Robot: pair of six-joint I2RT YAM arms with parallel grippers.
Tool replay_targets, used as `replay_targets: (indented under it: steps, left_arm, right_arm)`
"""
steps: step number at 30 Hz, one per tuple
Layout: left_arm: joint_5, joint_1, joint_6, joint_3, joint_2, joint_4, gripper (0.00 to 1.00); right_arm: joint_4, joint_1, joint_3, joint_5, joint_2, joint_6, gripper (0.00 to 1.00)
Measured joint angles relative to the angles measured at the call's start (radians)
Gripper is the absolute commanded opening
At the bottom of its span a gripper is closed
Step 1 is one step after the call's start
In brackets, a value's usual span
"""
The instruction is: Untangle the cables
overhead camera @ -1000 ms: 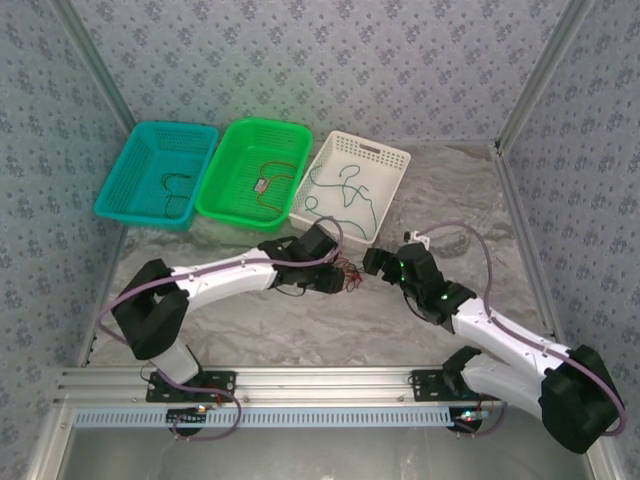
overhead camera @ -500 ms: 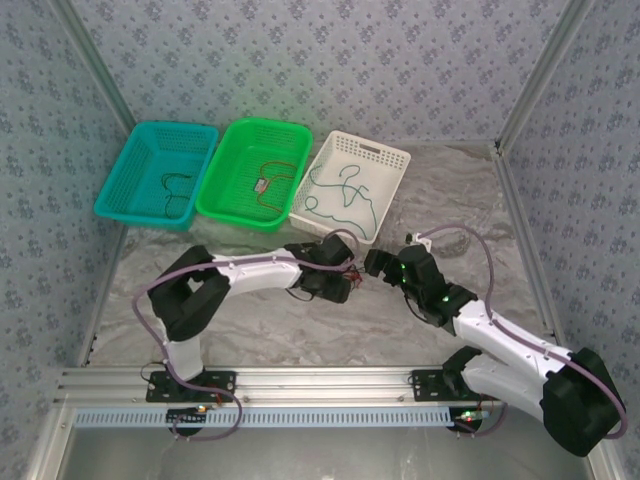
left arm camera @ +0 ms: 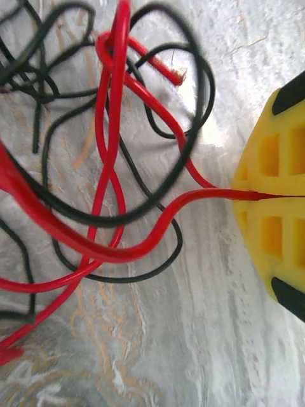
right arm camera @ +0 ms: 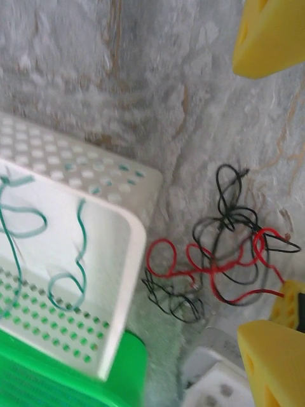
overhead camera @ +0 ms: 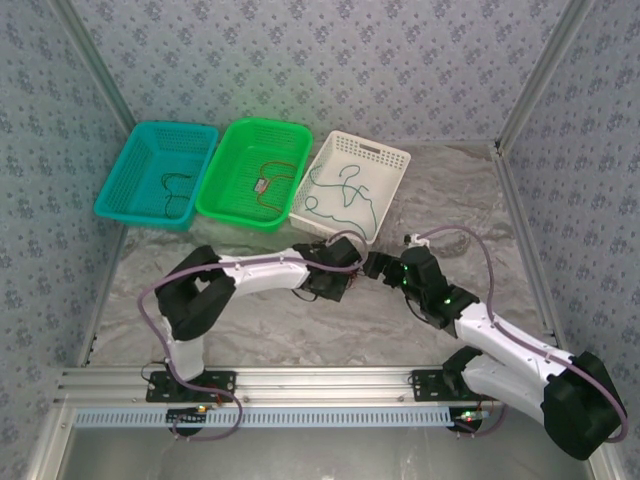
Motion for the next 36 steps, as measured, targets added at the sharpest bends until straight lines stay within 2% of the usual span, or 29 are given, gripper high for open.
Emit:
replay_targets:
  steps: [6,12,16,19,23,29,36]
  left_arm:
    - [0.040,0.012,0.099,-0.086,-0.201,0.095,0.00]
    - [0.111,0.028,0.135,-0.162,-0.230,0.177,0.00]
    - [0.150,0.028,0.141,-0.211,-0.235,0.215,0.00]
    - [0.155,0.029,0.141,-0.234,-0.250,0.237,0.00]
    - [0.163,0.029,0.140,-0.248,-0.271,0.261,0.00]
    - [0.172,0.029,0.140,-0.250,-0.274,0.272,0.00]
    - [0.172,0.029,0.140,-0.271,-0.281,0.288,0.00]
  right_arm:
    - [0.104,0.001,0.002,-0.197,0.083,-0.124,0.96]
    - [0.188,0.003,0.002,-0.289,0.159,-0.163,0.95]
    - [0.217,0.002,0.003,-0.283,0.197,-0.147,0.83]
    - [0.208,0.000,0.017,-0.261,0.226,-0.125,0.78]
    - [0.149,0.008,0.085,-0.221,0.284,-0.099,0.74]
    - [0.010,0.078,0.232,-0.109,0.405,-0.034,0.71]
    - [-0.090,0.116,0.307,-0.021,0.500,0.038,0.66]
